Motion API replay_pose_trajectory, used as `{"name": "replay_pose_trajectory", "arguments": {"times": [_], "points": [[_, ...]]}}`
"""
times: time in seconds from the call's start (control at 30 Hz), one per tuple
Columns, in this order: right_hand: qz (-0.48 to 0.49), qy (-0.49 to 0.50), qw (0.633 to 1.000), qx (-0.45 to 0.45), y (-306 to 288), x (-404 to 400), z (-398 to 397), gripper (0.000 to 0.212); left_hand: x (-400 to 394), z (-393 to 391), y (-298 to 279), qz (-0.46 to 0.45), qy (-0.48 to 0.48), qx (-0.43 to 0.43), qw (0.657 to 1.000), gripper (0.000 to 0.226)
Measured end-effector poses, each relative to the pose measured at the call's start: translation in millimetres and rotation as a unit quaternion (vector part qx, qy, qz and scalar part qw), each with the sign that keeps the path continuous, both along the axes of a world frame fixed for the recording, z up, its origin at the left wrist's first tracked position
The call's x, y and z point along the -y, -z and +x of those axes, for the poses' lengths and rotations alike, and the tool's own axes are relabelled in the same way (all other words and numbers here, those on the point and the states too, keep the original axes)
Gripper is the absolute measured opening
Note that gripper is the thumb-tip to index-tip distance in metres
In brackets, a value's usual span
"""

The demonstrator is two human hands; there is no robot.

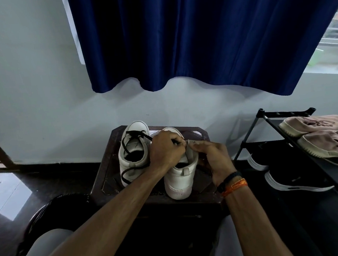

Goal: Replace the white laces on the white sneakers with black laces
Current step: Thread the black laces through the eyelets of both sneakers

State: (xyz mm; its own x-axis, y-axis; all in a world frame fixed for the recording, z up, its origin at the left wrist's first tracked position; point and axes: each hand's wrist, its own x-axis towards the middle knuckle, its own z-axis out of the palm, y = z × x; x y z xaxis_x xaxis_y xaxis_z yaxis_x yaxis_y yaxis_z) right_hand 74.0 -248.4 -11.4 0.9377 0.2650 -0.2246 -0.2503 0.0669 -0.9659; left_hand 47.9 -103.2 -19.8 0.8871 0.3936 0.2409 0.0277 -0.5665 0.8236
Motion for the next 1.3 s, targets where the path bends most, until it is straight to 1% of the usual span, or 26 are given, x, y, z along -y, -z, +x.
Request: {"name": "replay_pose_trajectory", "arguments": {"times": [0.2,0.33,0.47,0.57,0.73,0.9,1.13,1.3], "points": [[-0.024,0.033,0.999,0.014,2,-4,2,0.014,2,0,0,-0.027,-0.012,0.006,1.0,0.01],[-0.024,0.031,0.999,0.02,3,-4,2,0.016,3,1,3,-0.021,-0.013,0.0,1.0,0.01],[0.011,0.031,0.999,-0.016,6,0,3,0.018,3,4,1,0.011,0.019,-0.009,1.0,0.011],[0.013,0.031,0.999,-0.037,8,2,6,0.019,4,5,-1,0.028,0.038,-0.01,0.999,0.011],[-0.001,0.05,0.999,-0.012,9,-1,8,0.017,5,6,0,0.024,0.042,-0.019,0.999,0.011],[-0.01,0.049,0.999,-0.018,10,-4,9,0.018,6,5,2,0.022,0.019,-0.018,0.999,0.023],[0.0,0.032,0.999,-0.031,9,-3,10,0.016,9,4,0,0.017,-0.007,-0.024,1.0,0.02],[0.005,0.017,1.0,0.0,8,-3,5,0.017,5,0,1,0.024,-0.018,-0.032,0.999,0.025]]}}
